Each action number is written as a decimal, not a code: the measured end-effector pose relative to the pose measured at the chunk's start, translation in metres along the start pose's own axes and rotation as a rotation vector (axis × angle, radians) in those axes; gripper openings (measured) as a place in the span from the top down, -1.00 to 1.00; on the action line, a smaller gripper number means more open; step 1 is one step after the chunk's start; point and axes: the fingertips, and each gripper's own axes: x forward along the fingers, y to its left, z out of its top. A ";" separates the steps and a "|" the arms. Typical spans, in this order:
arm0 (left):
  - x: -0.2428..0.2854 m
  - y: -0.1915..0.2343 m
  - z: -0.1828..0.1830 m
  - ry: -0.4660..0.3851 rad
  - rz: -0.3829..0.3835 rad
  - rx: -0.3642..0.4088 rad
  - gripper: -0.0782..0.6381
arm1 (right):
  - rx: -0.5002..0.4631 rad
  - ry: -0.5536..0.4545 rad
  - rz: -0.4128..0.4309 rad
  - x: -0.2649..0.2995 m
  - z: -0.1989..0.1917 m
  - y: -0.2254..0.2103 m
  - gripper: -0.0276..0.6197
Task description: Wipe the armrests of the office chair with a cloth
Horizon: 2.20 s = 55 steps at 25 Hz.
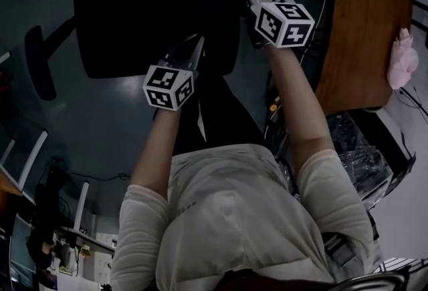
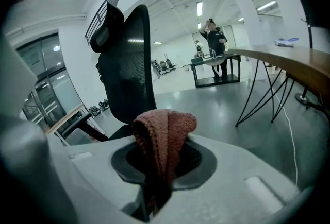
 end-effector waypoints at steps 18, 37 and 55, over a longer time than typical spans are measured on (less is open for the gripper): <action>-0.006 0.007 -0.008 0.076 -0.128 -0.058 0.75 | -0.341 0.102 -0.003 0.047 0.019 0.072 0.74; -0.054 0.059 0.002 0.107 -0.145 -0.027 0.75 | -0.188 -0.061 0.012 0.047 0.012 0.157 0.74; -0.089 0.063 -0.013 0.188 -0.251 0.032 0.75 | 0.475 -0.137 -0.498 -0.012 -0.059 0.116 0.74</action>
